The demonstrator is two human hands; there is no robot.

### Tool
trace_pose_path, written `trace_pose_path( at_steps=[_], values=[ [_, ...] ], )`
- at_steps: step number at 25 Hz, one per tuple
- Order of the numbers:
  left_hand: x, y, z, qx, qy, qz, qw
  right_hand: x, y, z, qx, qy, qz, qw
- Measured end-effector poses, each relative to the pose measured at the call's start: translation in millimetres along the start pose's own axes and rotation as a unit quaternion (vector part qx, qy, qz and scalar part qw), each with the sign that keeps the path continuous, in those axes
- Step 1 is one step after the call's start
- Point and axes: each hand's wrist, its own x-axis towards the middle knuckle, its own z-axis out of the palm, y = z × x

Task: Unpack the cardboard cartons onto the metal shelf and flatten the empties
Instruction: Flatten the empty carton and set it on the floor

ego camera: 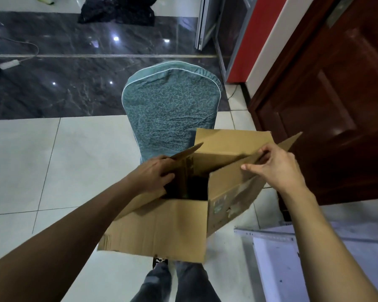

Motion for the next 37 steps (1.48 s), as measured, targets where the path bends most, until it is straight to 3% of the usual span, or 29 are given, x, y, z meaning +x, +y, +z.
trace_pose_path(
  at_steps=[5,14,19,23,26,29,31,37],
  values=[
    [17,20,-42,-0.024,0.035,-0.031,0.999,20,-1,-25,0.021,0.104,0.020,0.994],
    [39,29,-29,0.029,0.004,-0.034,0.999,58,8,-2,0.019,0.154,0.044,0.987],
    [63,20,-4,0.168,-0.008,-0.046,0.985,102,5,13,0.022,0.191,0.023,0.981],
    [77,10,8,0.233,0.083,-0.041,0.968,143,2,29,0.059,0.181,0.028,0.981],
    [76,8,15,0.204,0.190,-0.049,0.959,164,3,45,0.099,0.187,0.026,0.977],
    [59,16,46,0.176,0.288,0.006,0.941,175,10,67,0.128,0.190,0.041,0.973],
    [51,7,80,0.195,0.247,0.005,0.949,184,11,79,0.131,0.187,0.043,0.973],
    [94,-66,105,0.105,0.114,-0.233,0.960,206,17,112,0.120,0.176,0.033,0.976]
  ],
)
